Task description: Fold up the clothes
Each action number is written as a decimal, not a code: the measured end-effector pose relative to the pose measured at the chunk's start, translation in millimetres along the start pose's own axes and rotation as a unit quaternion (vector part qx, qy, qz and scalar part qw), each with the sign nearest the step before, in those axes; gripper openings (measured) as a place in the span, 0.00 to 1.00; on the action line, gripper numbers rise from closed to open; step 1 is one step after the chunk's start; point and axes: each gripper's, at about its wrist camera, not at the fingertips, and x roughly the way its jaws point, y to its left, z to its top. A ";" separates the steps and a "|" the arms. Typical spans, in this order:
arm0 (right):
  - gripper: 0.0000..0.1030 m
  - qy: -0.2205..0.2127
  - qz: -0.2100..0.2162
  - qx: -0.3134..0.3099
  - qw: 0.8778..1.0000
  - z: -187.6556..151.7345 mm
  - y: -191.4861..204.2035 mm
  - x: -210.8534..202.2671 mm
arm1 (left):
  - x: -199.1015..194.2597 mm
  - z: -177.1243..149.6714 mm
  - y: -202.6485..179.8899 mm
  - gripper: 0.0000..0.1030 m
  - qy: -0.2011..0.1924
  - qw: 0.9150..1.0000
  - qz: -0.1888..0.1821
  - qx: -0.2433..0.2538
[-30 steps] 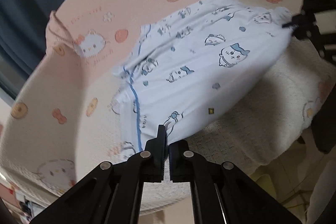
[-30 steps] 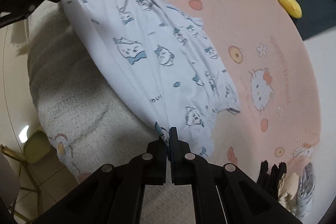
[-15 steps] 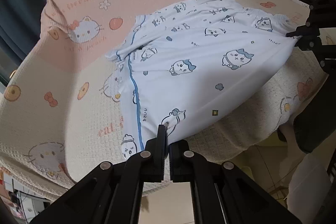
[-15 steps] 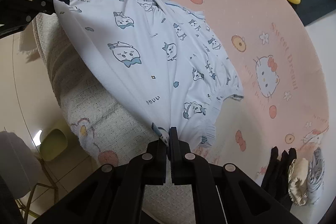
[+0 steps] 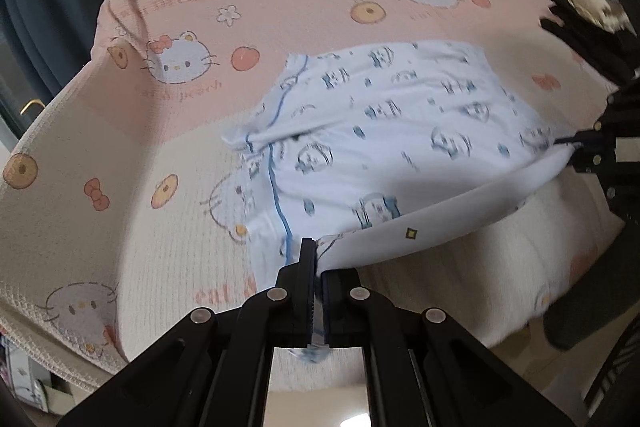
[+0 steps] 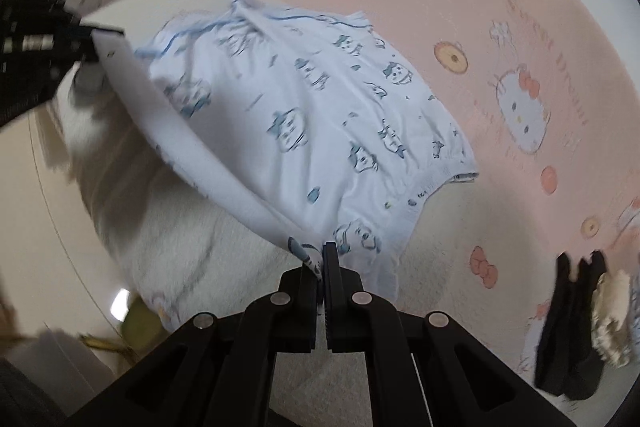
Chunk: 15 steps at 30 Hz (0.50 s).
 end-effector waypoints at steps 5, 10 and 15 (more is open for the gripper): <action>0.02 0.005 0.017 0.039 0.999 21.0 -22.1 5.8 | 13.9 15.2 5.0 0.01 0.004 1.000 0.004 -0.007; 0.02 0.018 0.033 0.070 0.997 37.3 -36.9 14.6 | 27.4 27.5 11.0 0.01 0.012 1.000 -0.005 -0.021; 0.02 0.033 0.063 0.115 0.991 52.6 -50.4 23.9 | 45.6 43.1 19.4 0.01 0.028 0.999 -0.014 -0.041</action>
